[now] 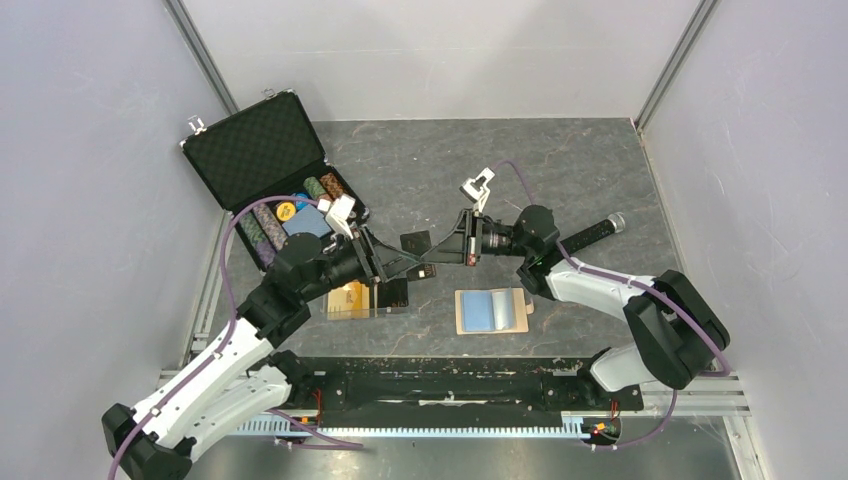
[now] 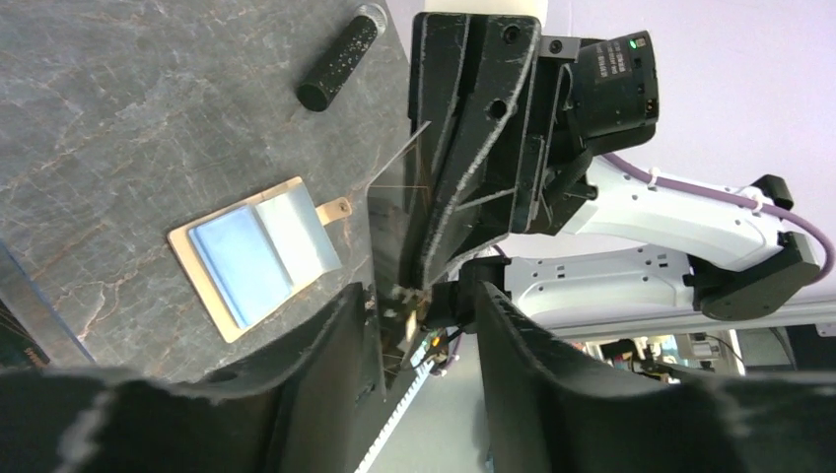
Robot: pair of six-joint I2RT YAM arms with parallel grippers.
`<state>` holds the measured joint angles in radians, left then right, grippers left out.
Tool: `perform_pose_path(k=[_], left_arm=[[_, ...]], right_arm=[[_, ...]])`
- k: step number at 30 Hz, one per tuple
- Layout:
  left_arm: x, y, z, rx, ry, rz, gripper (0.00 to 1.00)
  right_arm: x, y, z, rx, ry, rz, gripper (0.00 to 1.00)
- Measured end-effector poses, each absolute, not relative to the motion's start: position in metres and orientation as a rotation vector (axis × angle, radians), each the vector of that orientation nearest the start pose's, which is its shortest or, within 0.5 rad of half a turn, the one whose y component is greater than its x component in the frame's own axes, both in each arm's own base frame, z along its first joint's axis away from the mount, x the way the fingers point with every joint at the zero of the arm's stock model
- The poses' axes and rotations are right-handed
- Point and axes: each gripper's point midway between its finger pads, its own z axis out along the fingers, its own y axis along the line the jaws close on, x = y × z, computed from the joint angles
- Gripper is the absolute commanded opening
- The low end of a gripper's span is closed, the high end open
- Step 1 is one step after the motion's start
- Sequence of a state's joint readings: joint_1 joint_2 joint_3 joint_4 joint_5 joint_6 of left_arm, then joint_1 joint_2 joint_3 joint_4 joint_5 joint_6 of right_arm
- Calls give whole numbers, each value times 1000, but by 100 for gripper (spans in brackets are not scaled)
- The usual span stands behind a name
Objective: Put the credit cards into the card holder
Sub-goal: Pick up the credit card from the storage box, then insert the credit card into the card slot.
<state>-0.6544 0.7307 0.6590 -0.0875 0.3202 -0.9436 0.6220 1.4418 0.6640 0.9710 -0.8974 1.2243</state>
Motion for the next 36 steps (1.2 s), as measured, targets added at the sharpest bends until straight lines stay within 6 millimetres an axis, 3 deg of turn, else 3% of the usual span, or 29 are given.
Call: perform_pose_path(k=[7,13,18,22,28,36], left_arm=[[180,-250,266,-14,1984,-1401,77],[181,-251,235,-36,2127,-1337,81],[185,-256,224,-26,2222,-1294,82],[189,-265,206,-16,2320,-1265,79],[185,-278,169,-10,2494,-1200,76],[172,-309,139,92,2668,-1087,70]], right_arm=[[202,339,236,-398,1920,1927,0],[226,330,210,-373,2078,1670,0],[246,301,179,-299,2206,1448,0],[246,275,153,-249,2309,1308,0],[243,238,136,-171,2371,1178,0],[232,205,116,-98,2425,1103,0]])
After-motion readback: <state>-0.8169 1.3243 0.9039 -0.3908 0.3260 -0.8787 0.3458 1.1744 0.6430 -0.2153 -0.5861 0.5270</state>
